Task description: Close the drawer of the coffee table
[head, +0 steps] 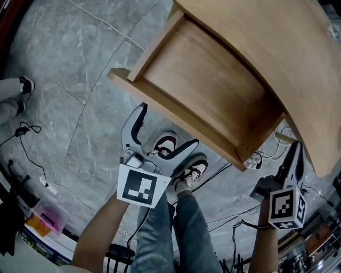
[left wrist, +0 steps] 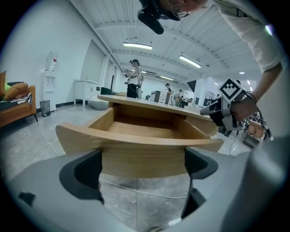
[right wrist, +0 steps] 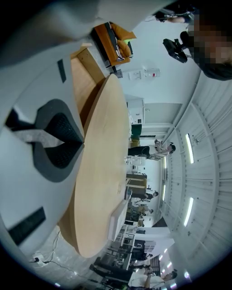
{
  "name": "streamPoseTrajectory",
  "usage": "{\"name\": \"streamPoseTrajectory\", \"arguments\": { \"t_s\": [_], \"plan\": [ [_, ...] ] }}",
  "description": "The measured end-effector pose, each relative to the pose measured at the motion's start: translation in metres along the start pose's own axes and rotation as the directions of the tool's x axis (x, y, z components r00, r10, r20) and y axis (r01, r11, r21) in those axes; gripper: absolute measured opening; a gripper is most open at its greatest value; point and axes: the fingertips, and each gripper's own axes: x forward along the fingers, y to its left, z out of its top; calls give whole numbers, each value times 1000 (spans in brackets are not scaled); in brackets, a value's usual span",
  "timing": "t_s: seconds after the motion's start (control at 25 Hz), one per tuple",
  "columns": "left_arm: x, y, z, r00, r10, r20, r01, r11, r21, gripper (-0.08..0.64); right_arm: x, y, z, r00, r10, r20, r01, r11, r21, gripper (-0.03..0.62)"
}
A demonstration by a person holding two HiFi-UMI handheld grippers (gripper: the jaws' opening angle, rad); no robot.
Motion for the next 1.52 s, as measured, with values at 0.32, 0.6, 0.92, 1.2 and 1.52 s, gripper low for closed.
{"name": "streamPoseTrajectory", "arguments": {
  "t_s": [0.32, 0.6, 0.92, 1.2, 1.52],
  "plan": [
    [-1, 2, 18, 1000, 2, -1, -2, 1000, -6, 572, -10, -12, 12, 998, -62, 15, 61, 997, 56, 0],
    [10, 6, 36, 999, 19, 33, -17, 997, -75, 571, -23, -26, 10, 992, -123, 14, 121, 988, 99, 0],
    [20, 7, 45, 999, 32, 31, -29, 995, -93, 571, -32, -41, 11, 986, -163, 22, 159, 979, 127, 0],
    [31, 12, 50, 1000, 22, 12, -21, 996, -85, 569, -37, -49, 7, 979, -203, 15, 198, 966, 167, 0],
    [49, 14, 59, 1000, 22, -2, -22, 997, -76, 569, -42, -61, 7, 969, -246, 10, 239, 950, 202, 0]
  ]
}}
